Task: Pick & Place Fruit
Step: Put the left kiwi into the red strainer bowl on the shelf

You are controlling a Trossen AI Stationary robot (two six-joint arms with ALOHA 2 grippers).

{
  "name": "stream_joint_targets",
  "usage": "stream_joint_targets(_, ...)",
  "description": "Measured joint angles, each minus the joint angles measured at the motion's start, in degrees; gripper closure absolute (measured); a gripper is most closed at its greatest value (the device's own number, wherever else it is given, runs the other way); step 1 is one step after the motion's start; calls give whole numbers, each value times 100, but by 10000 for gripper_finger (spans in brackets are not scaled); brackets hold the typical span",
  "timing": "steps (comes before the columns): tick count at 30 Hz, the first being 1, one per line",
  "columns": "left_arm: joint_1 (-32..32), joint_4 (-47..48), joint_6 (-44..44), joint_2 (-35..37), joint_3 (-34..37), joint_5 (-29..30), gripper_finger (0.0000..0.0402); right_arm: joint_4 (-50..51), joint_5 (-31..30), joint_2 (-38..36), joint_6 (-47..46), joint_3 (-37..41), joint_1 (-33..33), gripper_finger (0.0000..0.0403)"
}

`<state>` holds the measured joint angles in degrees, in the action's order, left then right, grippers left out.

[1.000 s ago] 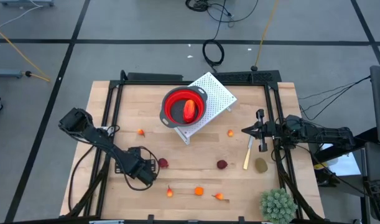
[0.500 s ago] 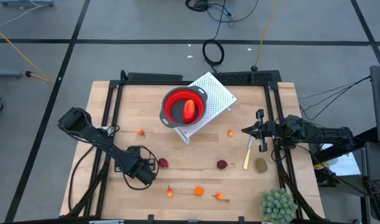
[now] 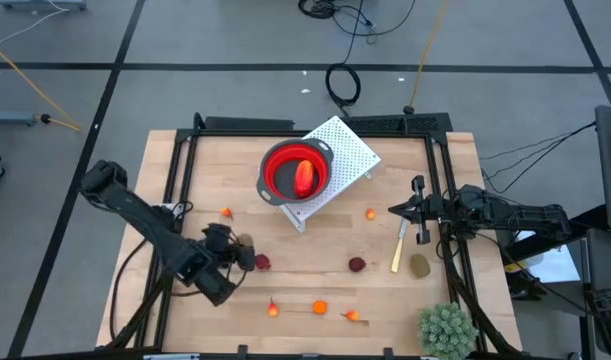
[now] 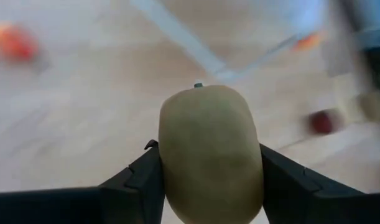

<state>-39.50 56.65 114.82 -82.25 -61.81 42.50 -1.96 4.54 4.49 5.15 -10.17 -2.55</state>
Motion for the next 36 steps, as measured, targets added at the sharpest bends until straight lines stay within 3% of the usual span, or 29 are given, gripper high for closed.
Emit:
stream_joint_targets(4,-125,-876,-1022,233,-1,1324,203,0,0,0,7,0,0,403)
stream_joint_targets(8,-191,-1885,-2221,294,-1,2168,208,0,0,0,11,0,0,403)
stream_joint_targets(15,-191,-3907,-4287,292,-1,2564,201,2,-1,0,22,0,0,403)
stream_joint_targets(20,-189,-5911,-6369,292,-1,2594,208,2,0,2,22,0,0,403)
stream_joint_targets(24,-186,-7738,-8334,292,-1,2103,201,2,0,2,24,0,0,403)
stream_joint_targets(29,-55,-9496,-10415,292,-1,659,204,2,0,2,24,0,0,403)
stream_joint_targets(36,220,-10569,-11762,292,-1,-1221,201,2,0,2,66,0,1,403)
